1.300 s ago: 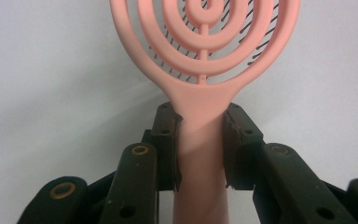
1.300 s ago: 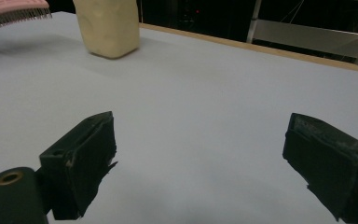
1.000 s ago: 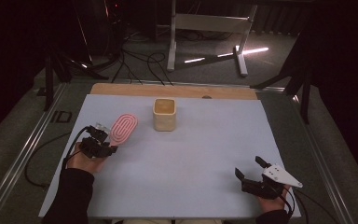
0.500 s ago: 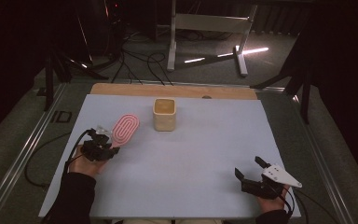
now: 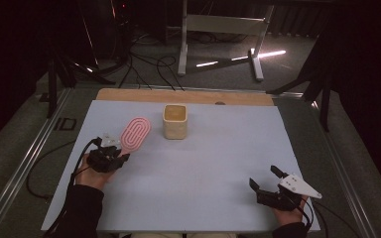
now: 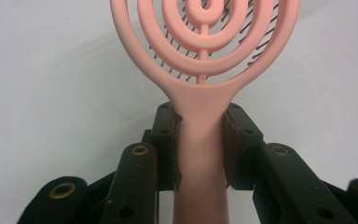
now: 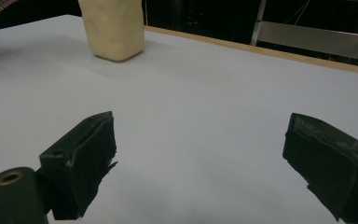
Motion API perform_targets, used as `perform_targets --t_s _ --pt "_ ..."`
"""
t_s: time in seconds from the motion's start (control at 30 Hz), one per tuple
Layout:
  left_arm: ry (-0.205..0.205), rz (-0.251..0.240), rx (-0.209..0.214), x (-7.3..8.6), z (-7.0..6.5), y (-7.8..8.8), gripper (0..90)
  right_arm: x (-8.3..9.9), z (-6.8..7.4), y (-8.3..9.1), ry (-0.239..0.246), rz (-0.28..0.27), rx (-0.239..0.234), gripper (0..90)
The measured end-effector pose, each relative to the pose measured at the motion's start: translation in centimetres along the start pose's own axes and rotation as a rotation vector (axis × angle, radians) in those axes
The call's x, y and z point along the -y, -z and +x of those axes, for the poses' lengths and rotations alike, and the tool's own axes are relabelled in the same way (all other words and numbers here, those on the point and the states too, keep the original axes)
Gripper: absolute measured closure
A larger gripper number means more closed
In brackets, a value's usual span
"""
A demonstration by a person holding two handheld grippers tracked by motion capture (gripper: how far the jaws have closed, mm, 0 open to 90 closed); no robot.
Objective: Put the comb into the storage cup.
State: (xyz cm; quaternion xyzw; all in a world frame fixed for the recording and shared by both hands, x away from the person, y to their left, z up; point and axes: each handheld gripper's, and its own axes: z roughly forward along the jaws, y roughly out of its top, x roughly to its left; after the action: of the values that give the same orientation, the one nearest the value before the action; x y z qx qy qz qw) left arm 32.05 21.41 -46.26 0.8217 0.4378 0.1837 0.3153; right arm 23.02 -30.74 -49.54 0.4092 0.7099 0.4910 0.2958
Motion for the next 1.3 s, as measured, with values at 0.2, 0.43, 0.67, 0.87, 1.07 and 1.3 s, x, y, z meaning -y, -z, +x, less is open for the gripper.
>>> perform_targets --t_s 0.2,0.43,0.67,0.87,1.07,1.3 --pt "-0.01 -0.044 0.034 0.0 -0.4 0.1 70.1 0.0 0.0 -0.2 -0.006 0.005 -0.012 9.1" --pt "-0.039 -0.073 0.056 -0.2 -1.1 -0.1 70.1 0.0 0.2 -0.4 -0.004 0.014 -0.023 9.1" --pt "-0.067 -0.08 0.072 -0.6 -1.9 -0.5 70.1 0.0 0.4 -0.7 -0.001 0.024 -0.036 9.1" --pt "-0.074 -0.101 0.08 -0.8 -2.1 -0.6 70.1 0.1 0.7 -1.2 0.0 0.057 -0.071 9.0" --pt "-0.081 -0.112 0.079 -1.1 -2.4 -0.4 70.1 0.1 0.9 -1.8 -0.002 0.1 -0.106 7.7" --pt "-0.093 -0.132 0.082 -1.4 -2.8 -0.2 70.0 -1.6 0.5 -2.3 -0.032 0.1 -0.128 7.7"
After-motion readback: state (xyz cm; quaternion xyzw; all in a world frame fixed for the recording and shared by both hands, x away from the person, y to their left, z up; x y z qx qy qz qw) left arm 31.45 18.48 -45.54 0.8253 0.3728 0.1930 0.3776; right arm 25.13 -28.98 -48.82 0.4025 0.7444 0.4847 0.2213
